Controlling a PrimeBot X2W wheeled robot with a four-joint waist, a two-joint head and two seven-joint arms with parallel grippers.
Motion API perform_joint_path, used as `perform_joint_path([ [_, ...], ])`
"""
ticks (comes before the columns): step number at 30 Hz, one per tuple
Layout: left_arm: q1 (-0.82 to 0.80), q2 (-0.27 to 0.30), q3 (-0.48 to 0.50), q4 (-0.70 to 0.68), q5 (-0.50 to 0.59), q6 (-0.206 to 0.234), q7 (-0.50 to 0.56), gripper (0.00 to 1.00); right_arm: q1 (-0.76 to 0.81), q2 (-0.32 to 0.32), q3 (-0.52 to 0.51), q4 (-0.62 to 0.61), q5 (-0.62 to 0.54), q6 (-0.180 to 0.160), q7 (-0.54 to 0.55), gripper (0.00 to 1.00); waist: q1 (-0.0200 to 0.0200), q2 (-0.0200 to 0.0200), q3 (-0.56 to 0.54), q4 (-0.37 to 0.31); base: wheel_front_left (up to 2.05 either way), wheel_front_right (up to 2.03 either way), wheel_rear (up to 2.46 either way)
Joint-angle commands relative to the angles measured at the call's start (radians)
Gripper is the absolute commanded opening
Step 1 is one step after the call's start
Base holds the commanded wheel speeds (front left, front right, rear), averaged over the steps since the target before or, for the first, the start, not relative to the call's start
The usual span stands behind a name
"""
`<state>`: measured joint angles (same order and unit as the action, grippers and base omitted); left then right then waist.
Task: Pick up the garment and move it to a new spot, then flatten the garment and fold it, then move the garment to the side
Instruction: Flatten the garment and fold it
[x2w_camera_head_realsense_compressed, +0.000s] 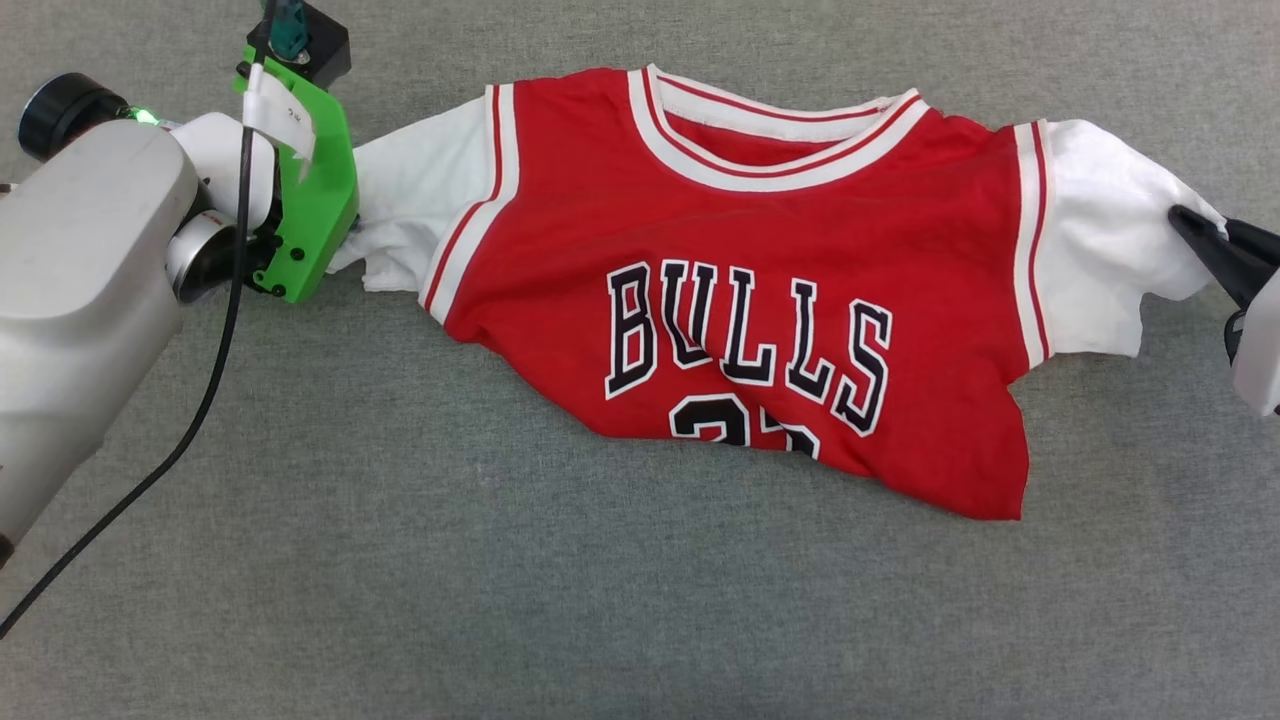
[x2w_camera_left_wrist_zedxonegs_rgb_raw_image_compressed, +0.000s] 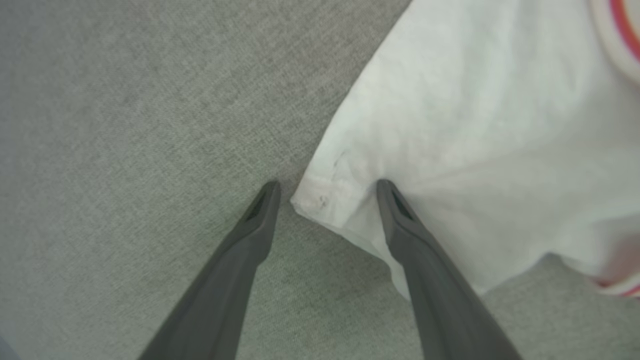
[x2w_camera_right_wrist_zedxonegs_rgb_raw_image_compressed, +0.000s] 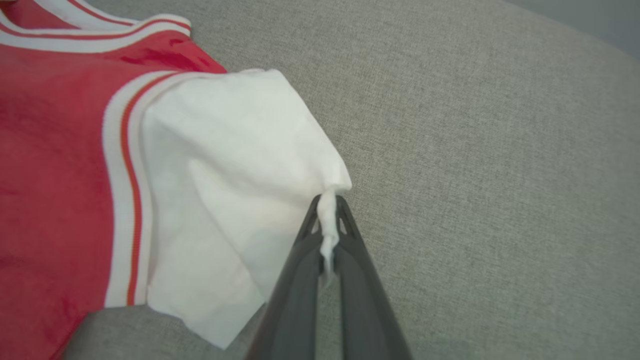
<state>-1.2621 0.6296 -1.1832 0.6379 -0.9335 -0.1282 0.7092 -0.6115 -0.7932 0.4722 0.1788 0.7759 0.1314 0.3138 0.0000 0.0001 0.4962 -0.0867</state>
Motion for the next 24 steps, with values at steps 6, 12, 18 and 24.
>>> perform_joint_path([
  [6, 0.029, -0.002, -0.073, 0.018, -0.035, -0.002, 0.013, 0.0, -0.035, 0.006, 0.014, 0.001, -0.005, -0.001, -0.005, 0.0, 0.0, -0.0001, 0.007, 0.005, 0.0, 0.0, 0.0],
  [12, 0.005, 0.001, -0.083, 0.016, -0.022, -0.002, -0.127, 0.0, -0.042, -0.004, 0.019, 0.007, -0.006, -0.001, -0.024, 0.0, 0.0, -0.0001, -0.035, 0.024, 0.0, 0.0, 0.0],
  [18, -0.034, 0.014, -0.086, 0.004, 0.04, -0.002, -0.396, 0.0, -0.044, -0.023, 0.003, 0.012, -0.014, -0.001, -0.061, 0.0, 0.0, -0.0001, -0.115, 0.049, 0.0, 0.0, 0.0],
  [24, -0.06, 0.036, -0.062, -0.018, 0.091, 0.002, -0.618, 0.0, -0.043, -0.049, -0.038, 0.002, -0.02, -0.001, -0.107, 0.0, 0.0, -0.0001, -0.2, 0.072, 0.0, 0.0, 0.0],
])
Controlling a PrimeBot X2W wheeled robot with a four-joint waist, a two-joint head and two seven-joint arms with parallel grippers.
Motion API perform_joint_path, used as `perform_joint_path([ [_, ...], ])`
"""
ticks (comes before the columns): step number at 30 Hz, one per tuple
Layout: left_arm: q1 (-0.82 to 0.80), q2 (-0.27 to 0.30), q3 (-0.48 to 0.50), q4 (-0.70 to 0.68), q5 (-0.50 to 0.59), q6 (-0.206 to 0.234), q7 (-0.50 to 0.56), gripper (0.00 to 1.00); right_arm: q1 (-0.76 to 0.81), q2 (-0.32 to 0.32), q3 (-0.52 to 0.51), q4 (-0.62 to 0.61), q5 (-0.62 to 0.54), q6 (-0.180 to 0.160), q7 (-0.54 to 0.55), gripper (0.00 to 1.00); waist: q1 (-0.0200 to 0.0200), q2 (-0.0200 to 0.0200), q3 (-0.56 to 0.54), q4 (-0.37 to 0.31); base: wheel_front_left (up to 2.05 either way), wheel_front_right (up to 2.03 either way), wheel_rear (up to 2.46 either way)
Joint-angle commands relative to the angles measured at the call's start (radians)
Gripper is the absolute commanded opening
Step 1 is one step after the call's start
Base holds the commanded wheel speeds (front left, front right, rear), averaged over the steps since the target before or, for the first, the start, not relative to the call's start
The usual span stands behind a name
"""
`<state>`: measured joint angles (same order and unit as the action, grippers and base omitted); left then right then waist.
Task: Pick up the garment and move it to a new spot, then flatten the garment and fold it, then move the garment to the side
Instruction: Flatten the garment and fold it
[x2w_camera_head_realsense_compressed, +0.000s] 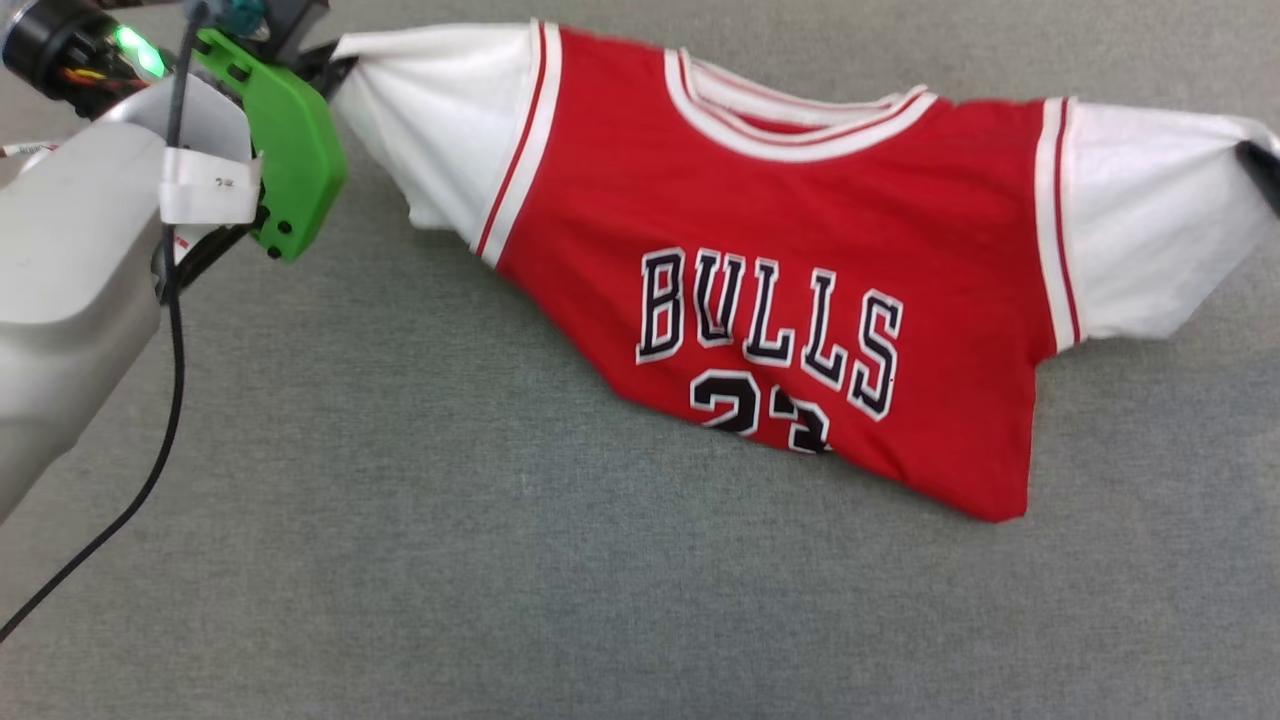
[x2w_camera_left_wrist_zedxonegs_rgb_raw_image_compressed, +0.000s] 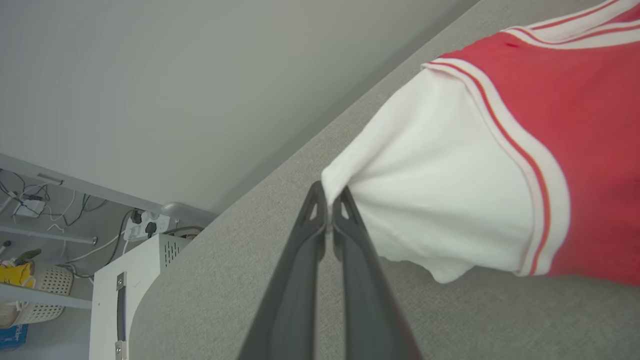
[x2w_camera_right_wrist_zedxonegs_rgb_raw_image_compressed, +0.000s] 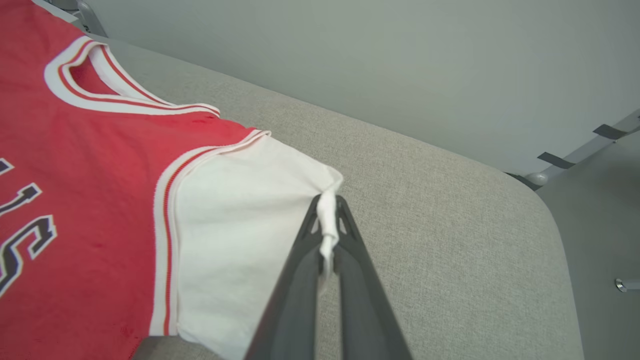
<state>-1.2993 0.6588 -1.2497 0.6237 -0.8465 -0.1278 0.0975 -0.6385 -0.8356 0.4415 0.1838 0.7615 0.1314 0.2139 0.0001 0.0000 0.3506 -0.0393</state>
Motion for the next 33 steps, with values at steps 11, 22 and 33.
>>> perform_joint_path([
  [11, -0.098, 0.077, 0.105, -0.229, 0.022, 0.097, -0.157, 0.0, -0.051, -0.035, -0.095, -0.064, -0.019, -0.001, -0.056, 0.0, -0.0001, 0.0, -0.155, 0.056, 0.0, 0.0, 0.0],
  [22, -0.194, 0.115, 0.178, -0.366, 0.025, 0.163, -0.159, 0.0, -0.23, -0.033, -0.143, -0.076, -0.046, -0.001, -0.069, 0.0, -0.0001, 0.0, -0.18, 0.056, 0.0, 0.0, 0.0],
  [33, -0.343, 0.034, 0.218, -0.326, 0.04, 0.173, -0.148, 0.0, -0.533, 0.034, -0.038, 0.048, -0.073, -0.001, -0.016, 0.0, -0.0001, 0.0, -0.046, 0.031, 0.0, 0.0, 0.0],
])
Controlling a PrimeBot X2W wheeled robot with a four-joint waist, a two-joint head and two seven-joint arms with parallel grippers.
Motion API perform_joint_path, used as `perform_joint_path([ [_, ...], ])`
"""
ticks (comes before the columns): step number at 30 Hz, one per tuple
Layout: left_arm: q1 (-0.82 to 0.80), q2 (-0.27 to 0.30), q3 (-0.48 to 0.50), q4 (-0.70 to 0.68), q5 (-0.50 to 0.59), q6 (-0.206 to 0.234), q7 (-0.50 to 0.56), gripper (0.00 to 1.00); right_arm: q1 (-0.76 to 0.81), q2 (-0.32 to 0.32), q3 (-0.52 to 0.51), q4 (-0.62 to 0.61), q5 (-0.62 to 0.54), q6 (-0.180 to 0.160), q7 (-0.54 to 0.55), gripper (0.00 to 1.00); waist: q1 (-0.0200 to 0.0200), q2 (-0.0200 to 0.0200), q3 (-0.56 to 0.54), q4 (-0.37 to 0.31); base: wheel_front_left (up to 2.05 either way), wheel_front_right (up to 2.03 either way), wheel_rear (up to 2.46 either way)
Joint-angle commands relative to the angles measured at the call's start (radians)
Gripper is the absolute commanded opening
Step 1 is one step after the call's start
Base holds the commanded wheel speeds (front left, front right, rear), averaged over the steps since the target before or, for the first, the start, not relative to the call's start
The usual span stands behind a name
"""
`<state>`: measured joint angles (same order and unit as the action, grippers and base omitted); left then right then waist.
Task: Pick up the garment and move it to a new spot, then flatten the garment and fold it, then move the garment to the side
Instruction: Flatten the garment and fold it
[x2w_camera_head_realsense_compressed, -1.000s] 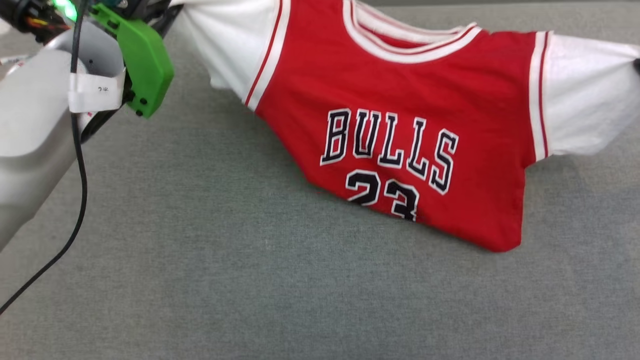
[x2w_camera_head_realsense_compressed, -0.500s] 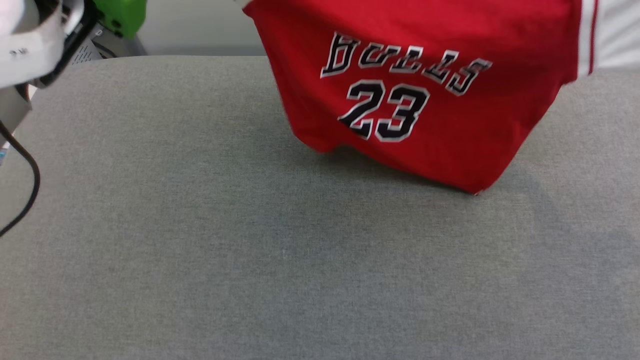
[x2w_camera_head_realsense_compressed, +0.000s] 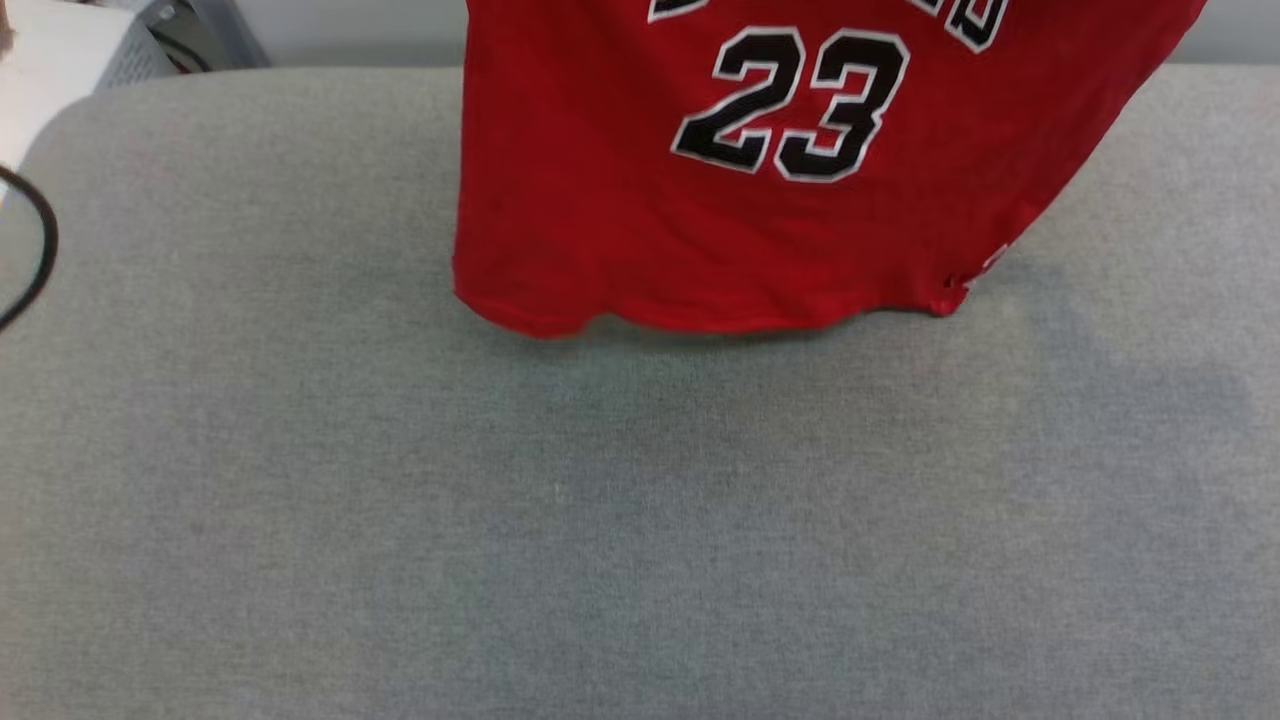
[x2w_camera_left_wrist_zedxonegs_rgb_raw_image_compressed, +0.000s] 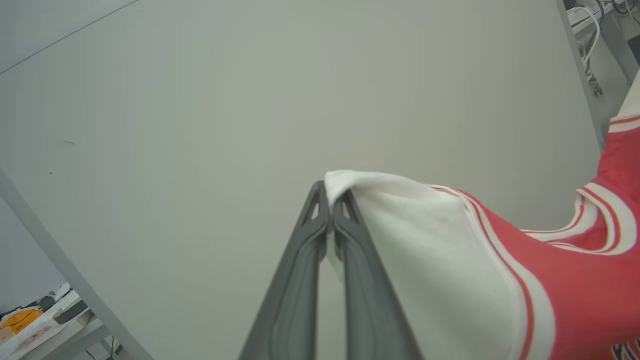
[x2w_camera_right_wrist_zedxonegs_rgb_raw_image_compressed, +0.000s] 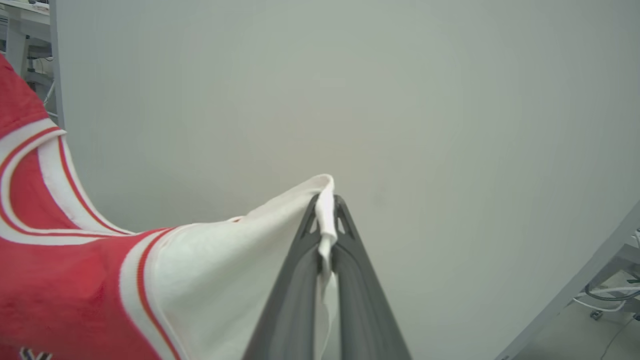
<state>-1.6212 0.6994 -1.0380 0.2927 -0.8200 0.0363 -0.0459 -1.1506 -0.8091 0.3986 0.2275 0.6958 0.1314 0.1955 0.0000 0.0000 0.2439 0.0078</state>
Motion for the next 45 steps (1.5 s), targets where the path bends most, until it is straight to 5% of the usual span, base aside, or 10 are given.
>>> perform_joint_path([
  [1, -0.039, -0.018, 0.013, 0.016, 0.016, 0.012, -0.008, 0.0, -0.062, 0.017, 0.022, 0.028, -0.014, -0.001, 0.005, 0.0, 0.0, 0.0, 0.083, -0.02, 0.0, 0.0, 0.0],
  [15, -0.31, -0.1, 0.098, 0.126, 0.116, 0.116, -0.084, 0.0, -0.67, 0.161, 0.145, 0.445, -0.114, -0.001, -0.126, 0.0, 0.0, 0.0, 0.327, -0.046, 0.0, 0.0, 0.0],
  [21, -0.341, -0.107, 0.106, 0.196, 0.116, 0.091, -0.119, 0.0, -0.761, 0.205, 0.181, 0.553, -0.116, -0.001, -0.2, 0.0, 0.0, 0.0, 0.383, -0.054, 0.0, 0.0, 0.0],
  [35, -0.103, -0.102, 0.113, 0.314, 0.051, 0.002, -0.21, 0.0, -0.548, 0.247, 0.331, 0.619, -0.004, -0.001, -0.406, 0.0, 0.0, 0.0, 0.351, -0.057, 0.0, 0.0, 0.0],
  [45, 0.348, -0.046, 0.251, 0.165, 0.044, 0.029, -0.216, 0.0, -0.186, 0.24, 0.376, 0.507, 0.072, -0.001, -0.456, 0.0, 0.0, 0.0, 0.214, -0.066, 0.0, 0.0, 0.0],
])
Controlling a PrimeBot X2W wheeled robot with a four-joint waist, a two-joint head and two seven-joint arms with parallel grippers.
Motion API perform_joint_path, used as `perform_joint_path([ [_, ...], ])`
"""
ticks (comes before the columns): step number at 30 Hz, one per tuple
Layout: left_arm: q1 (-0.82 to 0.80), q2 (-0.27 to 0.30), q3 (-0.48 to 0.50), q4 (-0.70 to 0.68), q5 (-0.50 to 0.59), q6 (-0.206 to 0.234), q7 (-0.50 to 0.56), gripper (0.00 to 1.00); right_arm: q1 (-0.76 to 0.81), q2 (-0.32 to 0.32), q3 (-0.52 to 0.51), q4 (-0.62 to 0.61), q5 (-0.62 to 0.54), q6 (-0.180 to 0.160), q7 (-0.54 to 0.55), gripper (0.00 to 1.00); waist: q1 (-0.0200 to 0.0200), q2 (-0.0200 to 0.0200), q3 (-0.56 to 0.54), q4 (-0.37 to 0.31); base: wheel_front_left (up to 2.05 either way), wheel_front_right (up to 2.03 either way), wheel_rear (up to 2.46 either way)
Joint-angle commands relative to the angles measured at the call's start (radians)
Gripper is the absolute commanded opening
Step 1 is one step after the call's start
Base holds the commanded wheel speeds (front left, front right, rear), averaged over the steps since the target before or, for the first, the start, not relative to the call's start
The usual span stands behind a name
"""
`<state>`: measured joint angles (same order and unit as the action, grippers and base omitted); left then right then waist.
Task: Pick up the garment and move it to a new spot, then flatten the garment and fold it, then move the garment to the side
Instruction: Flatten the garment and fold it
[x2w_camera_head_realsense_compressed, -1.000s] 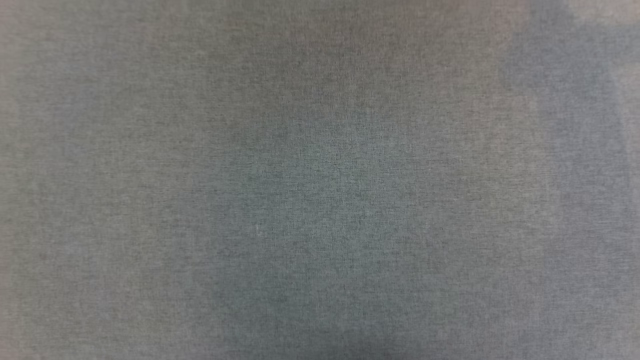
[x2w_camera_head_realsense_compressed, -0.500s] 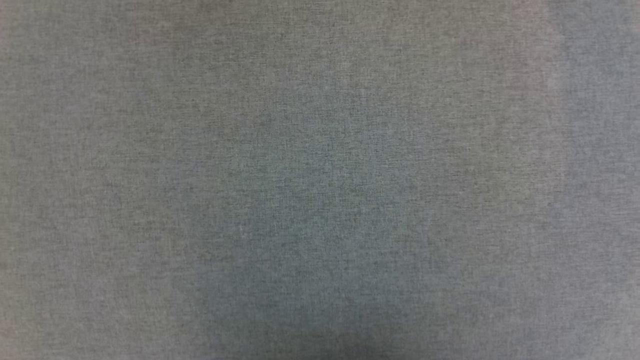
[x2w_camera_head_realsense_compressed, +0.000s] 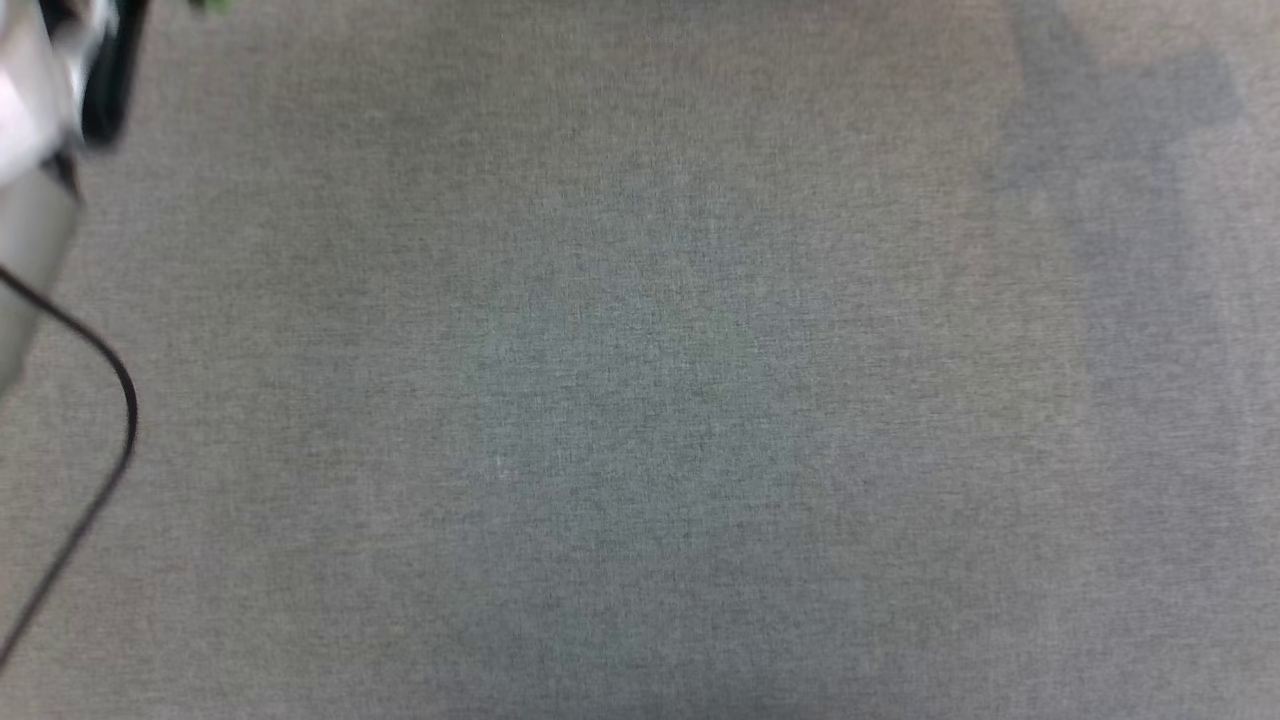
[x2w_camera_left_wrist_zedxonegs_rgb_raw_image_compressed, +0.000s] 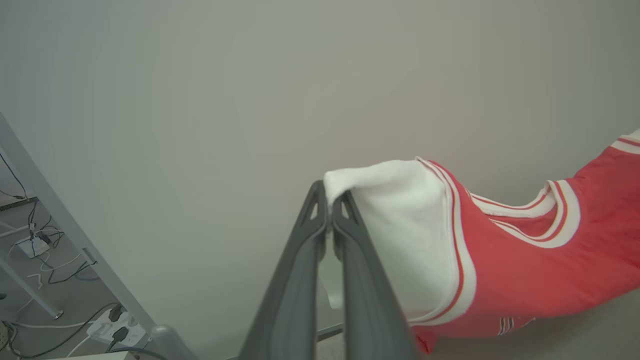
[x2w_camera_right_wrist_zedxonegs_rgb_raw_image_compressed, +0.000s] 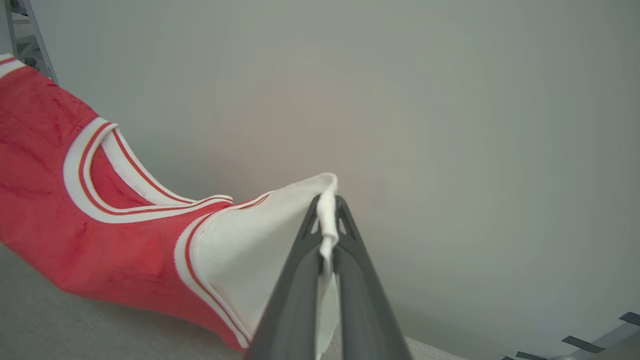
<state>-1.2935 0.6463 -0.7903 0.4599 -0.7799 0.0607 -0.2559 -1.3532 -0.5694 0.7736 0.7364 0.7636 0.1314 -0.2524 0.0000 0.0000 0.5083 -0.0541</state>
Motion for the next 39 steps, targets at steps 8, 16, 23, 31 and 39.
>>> perform_joint_path([
  [8, 0.5, 0.021, 0.149, -0.151, 0.04, 0.015, -0.006, 0.0, 0.358, -0.052, -0.028, -0.129, -0.012, -0.001, -0.009, 0.0, 0.0, 0.0, -0.181, 0.009, 0.0, 0.0, 0.0],
  [16, 0.864, -0.039, 0.285, -0.17, 0.046, 0.005, -0.006, 0.0, 0.66, -0.097, -0.071, -0.21, 0.013, -0.001, -0.009, 0.0, 0.0, 0.0, -0.291, 0.003, 0.0, 0.0, 0.0],
  [23, 1.131, -0.115, 0.366, -0.134, 0.109, -0.01, -0.006, 0.0, 0.975, -0.121, -0.125, -0.274, 0.028, -0.001, 0.018, 0.0, 0.0, 0.0, -0.387, 0.004, 0.0, 0.0, 0.0],
  [31, 1.328, -0.181, 0.475, -0.133, 0.141, 0.002, -0.006, 0.0, 1.219, -0.103, -0.221, -0.318, 0.028, -0.001, 0.05, 0.0, 0.0, 0.0, -0.437, 0.002, 0.0, 0.0, 0.0],
  [39, 1.438, -0.22, 0.536, -0.121, 0.184, -0.01, -0.006, 0.0, 1.412, -0.094, -0.305, -0.371, 0.023, -0.001, 0.133, 0.0, 0.0, 0.0, -0.452, 0.018, 0.0, 0.0, 0.0],
])
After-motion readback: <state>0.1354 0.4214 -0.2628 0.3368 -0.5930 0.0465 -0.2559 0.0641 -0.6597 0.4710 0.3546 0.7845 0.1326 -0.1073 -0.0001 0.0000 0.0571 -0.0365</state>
